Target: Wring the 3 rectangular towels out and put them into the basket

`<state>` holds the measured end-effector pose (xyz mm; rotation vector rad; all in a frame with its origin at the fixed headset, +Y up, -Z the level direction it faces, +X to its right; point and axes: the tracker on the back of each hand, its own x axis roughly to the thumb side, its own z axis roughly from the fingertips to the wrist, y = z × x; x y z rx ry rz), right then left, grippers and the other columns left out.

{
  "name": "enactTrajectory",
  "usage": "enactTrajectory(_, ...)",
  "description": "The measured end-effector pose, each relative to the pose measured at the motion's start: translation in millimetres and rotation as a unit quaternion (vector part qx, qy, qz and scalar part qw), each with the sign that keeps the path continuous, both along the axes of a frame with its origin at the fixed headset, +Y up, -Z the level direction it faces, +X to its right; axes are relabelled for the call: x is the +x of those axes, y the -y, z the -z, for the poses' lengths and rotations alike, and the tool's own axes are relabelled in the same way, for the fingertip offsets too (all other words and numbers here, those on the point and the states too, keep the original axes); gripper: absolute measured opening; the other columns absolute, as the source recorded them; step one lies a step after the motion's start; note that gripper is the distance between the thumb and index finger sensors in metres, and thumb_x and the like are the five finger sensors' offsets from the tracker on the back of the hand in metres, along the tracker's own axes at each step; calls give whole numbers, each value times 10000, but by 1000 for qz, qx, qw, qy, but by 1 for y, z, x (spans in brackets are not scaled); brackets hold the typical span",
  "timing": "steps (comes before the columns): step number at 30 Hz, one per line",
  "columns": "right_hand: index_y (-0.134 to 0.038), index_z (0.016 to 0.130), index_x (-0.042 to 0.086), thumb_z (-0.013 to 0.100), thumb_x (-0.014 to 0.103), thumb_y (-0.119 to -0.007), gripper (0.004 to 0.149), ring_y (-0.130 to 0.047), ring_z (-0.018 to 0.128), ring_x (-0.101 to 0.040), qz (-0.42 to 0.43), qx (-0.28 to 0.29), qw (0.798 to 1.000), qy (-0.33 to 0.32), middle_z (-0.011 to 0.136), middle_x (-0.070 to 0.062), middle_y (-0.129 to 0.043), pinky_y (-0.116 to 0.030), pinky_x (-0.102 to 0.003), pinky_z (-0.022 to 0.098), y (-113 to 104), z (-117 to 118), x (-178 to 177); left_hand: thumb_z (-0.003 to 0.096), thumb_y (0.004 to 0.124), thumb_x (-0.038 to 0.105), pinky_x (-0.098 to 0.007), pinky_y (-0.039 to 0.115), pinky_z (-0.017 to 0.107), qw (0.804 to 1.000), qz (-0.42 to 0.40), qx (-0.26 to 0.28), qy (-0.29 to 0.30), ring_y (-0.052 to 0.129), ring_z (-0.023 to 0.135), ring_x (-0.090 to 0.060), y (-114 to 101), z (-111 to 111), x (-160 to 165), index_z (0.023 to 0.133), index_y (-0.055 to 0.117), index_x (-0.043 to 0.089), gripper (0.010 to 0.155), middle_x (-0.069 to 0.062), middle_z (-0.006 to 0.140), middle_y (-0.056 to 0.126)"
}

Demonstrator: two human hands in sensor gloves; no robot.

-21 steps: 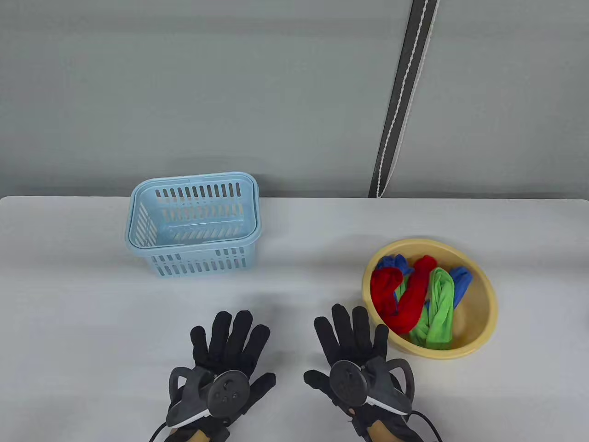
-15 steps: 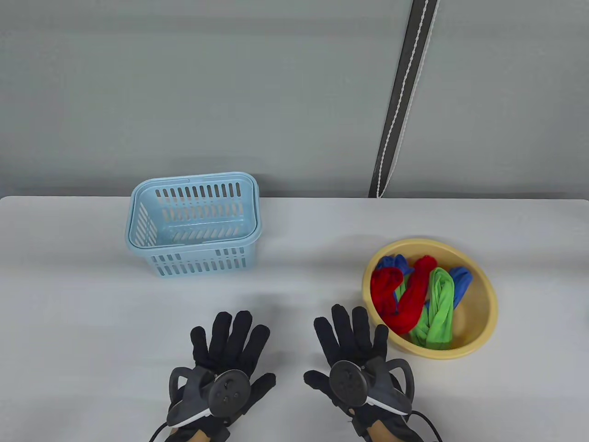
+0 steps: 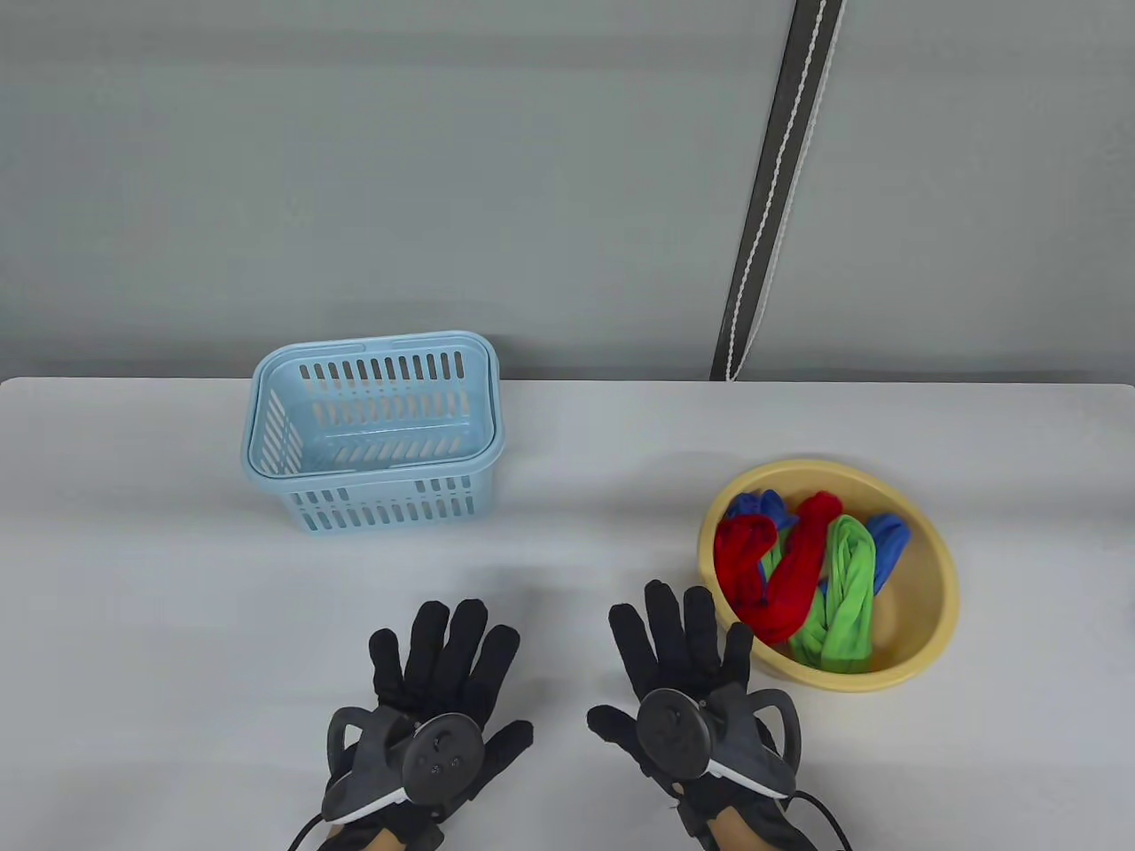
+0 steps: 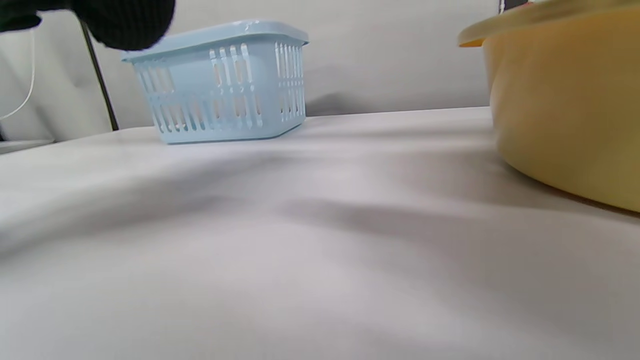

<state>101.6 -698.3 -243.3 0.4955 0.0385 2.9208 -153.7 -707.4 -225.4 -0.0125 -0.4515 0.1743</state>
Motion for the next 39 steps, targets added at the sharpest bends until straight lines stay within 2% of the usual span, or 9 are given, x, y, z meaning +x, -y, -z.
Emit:
enactTrajectory(8,-122,1181,240,569,574,-744,934,-228,1129,-574,29,2,994,103,1227,-234,-135,-356,-809,711,-71,53,41,533,584,728,-785,141,653,1000,5,-4,6,59,1082,-506,0,0,3,1159,61,277,932,-109,1217,-18)
enactTrajectory(12,-242,1198,204,577,520,-770,873,-581,1043,-561,8,-40,980,197,1216,-285,-328,-592,-717,675,-88,94,74,535,584,727,-785,141,653,1000,5,-5,4,59,1083,-505,0,1,3,1159,62,276,930,-112,1216,-17)
enactTrajectory(14,-377,1189,156,578,506,-779,810,-786,896,-515,3,-82,961,263,1149,-312,-520,-740,-621,576,-81,113,94,534,584,728,-785,142,654,1000,4,-6,2,60,1082,-506,0,1,3,1159,62,276,932,-113,1216,-17)
enactTrajectory(18,-474,1162,105,575,500,-790,776,-914,754,-470,-57,-143,926,344,1061,-313,-668,-824,-547,479,-57,135,114,534,585,726,-785,144,654,1000,5,-10,-1,65,1083,-506,0,2,2,1159,64,275,931,-113,1216,-15)
enactTrajectory(25,-444,1173,108,572,540,-782,815,-990,669,-436,-75,-221,893,384,1001,-309,-765,-872,-509,419,-22,158,128,535,587,725,-786,150,656,1000,12,-25,-6,71,1084,-508,2,6,2,1159,64,274,930,-116,1216,-12)
enactTrajectory(29,-354,1188,106,569,544,-789,875,-990,686,-445,-70,-265,882,384,1024,-320,-748,-875,-509,422,-6,166,130,535,589,723,-785,153,658,999,14,-36,-11,77,1085,-508,5,9,0,1157,63,273,931,-121,1217,-10)
enactTrajectory(33,-293,1182,96,559,467,-848,913,-995,677,-415,-71,-281,879,379,1018,-290,-760,-875,-480,413,9,171,130,535,590,722,-786,158,659,999,15,-47,-14,80,1085,-511,7,11,1,1155,55,268,936,-126,1216,-8)
enactTrajectory(36,-309,1173,84,551,375,-890,899,-1022,621,-363,-75,-261,883,384,968,-233,-823,-883,-438,375,7,170,132,537,589,722,-786,158,659,999,18,-49,-13,80,1085,-510,7,12,2,1155,54,267,936,-128,1216,-8)
enactTrajectory(39,-341,1168,82,546,306,-906,870,-1014,650,-368,0,-245,883,401,944,-203,-845,-876,-461,392,-7,165,140,537,590,721,-785,161,661,998,19,-50,-10,83,1085,-512,7,12,3,1151,45,263,940,-131,1216,-5)
